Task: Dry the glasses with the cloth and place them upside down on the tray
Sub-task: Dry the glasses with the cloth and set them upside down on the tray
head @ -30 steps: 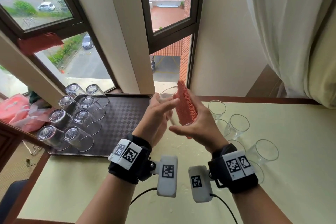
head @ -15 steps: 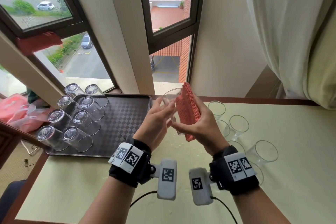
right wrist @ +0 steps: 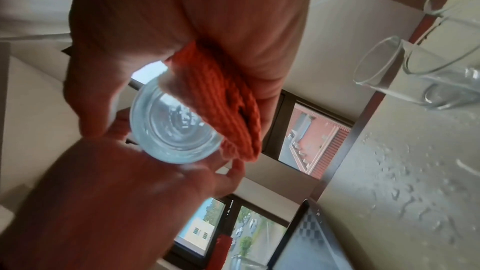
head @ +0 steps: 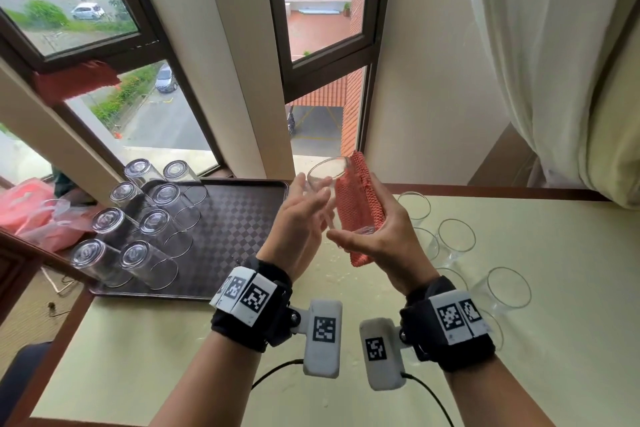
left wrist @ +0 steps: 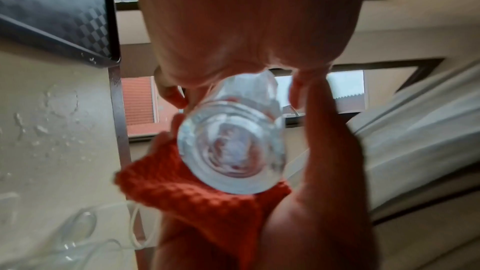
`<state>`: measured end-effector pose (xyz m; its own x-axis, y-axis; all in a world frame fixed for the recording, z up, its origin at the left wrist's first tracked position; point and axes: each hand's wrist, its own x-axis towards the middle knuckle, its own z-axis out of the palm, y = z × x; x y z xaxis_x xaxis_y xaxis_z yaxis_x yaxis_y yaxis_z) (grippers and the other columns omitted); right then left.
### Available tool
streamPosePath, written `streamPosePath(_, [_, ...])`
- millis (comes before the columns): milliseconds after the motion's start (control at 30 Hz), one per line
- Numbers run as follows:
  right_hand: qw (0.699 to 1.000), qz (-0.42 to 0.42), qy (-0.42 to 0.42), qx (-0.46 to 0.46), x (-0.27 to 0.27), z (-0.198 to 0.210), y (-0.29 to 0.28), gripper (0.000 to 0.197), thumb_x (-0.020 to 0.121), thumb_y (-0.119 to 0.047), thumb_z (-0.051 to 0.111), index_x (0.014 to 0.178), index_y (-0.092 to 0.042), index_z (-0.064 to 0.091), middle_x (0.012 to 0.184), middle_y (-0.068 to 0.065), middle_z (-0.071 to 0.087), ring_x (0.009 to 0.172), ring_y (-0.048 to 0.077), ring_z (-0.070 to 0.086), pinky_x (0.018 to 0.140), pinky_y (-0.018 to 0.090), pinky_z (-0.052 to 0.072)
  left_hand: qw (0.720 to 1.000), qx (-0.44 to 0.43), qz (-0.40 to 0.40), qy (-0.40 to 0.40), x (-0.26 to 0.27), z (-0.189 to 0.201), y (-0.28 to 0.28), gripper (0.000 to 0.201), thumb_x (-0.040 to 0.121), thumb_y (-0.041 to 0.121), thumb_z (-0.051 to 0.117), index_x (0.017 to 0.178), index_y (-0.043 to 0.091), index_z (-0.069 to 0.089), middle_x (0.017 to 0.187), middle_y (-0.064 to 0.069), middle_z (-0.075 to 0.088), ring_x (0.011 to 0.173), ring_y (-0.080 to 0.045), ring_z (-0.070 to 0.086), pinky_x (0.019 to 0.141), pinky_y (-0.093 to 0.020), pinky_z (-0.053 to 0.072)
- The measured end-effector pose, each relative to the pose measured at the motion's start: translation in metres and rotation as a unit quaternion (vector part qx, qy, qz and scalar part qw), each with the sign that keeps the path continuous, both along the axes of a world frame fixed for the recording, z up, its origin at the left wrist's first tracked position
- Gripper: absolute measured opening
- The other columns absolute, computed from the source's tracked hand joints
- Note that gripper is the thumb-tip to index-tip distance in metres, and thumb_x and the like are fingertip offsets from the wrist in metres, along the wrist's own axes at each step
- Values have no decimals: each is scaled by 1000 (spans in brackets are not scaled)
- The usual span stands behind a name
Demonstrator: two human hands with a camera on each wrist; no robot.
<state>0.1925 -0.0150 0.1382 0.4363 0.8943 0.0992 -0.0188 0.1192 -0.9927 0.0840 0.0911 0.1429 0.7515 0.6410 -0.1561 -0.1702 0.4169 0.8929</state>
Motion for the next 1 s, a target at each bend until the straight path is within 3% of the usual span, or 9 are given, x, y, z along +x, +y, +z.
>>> streamPosePath(67, [1000, 17, -7, -2, -1, -1, 2, 85, 61, -36, 90, 134, -43, 47, 126, -10, 65, 115, 19, 65, 93, 49, 57, 999, 22, 6, 23, 5, -2, -1, 87, 82, 25, 63, 154, 7, 17, 136, -14, 56, 127, -30, 58, 104, -40, 51])
streamPosePath(167, [995, 62, 79, -5, -3, 0, 4, 91, 55, -58, 90, 134, -41, 49, 129, -4, 65, 120, 22, 63, 95, 43, 56, 999, 40, -6, 35, 6, -5, -5, 117, 72, 58, 80, 155, 11, 13, 141, -15, 55, 128, -26, 57, 113, -53, 40])
streamPosePath(300, [979, 89, 185, 0, -2, 2, 1, 101, 61, -66, 83, 145, -26, 44, 131, 5, 64, 115, 25, 65, 83, 36, 58, 996, 78, -30, 31, 3, -8, -9, 109, 71, 73, 70, 146, 4, 31, 138, -25, 52, 128, -29, 55, 113, -52, 38])
streamPosePath(400, [993, 53, 101, -10, -2, 2, 0, 89, 58, -56, 87, 137, -38, 48, 125, -9, 67, 116, 16, 65, 90, 35, 58, 998, 62, 9, 19, -1, -12, -5, 77, 85, 46, 69, 144, 9, 37, 128, -12, 61, 119, -19, 62, 98, -34, 50])
streamPosePath(500, [999, 37, 7, -10, -4, 0, -1, 88, 63, -43, 83, 140, -43, 42, 124, -20, 64, 115, 8, 64, 83, 30, 59, 999, 17, 37, -7, -4, -14, -2, 78, 94, 8, 59, 155, 14, 11, 138, -11, 53, 119, -17, 63, 89, -22, 54])
streamPosePath(667, [990, 76, 118, -33, -8, -1, 2, 94, 60, -58, 86, 142, -37, 44, 129, -3, 65, 118, 21, 64, 89, 35, 57, 1000, 30, 2, 7, 0, -13, -10, 93, 80, 47, 75, 151, 16, 24, 140, -16, 55, 124, -26, 60, 109, -52, 44])
streamPosePath(767, [972, 87, 219, -1, -6, 5, 0, 61, 89, -46, 61, 141, -18, 46, 116, 6, 71, 106, 24, 69, 78, 33, 59, 999, 27, -12, -13, 2, -8, -12, 93, 68, 66, 77, 141, 18, 45, 137, -15, 56, 123, -30, 57, 107, -54, 46])
streamPosePath(900, [972, 23, 233, -8, -2, 13, 2, 53, 92, -45, 38, 139, -22, 50, 120, 5, 71, 104, 26, 70, 81, 42, 61, 999, -15, 40, -2, 4, -6, -5, 101, 79, 43, 77, 156, 15, 18, 142, -15, 51, 133, -26, 51, 114, -48, 37])
streamPosePath(1000, [988, 1, 148, -49, -4, 8, 5, 64, 90, -49, 37, 152, -36, 34, 123, -7, 68, 113, 37, 64, 90, 64, 52, 999, -35, 40, 2, 4, -6, -1, 82, 95, 14, 62, 157, 16, 6, 133, -9, 54, 132, -26, 51, 114, -48, 36])
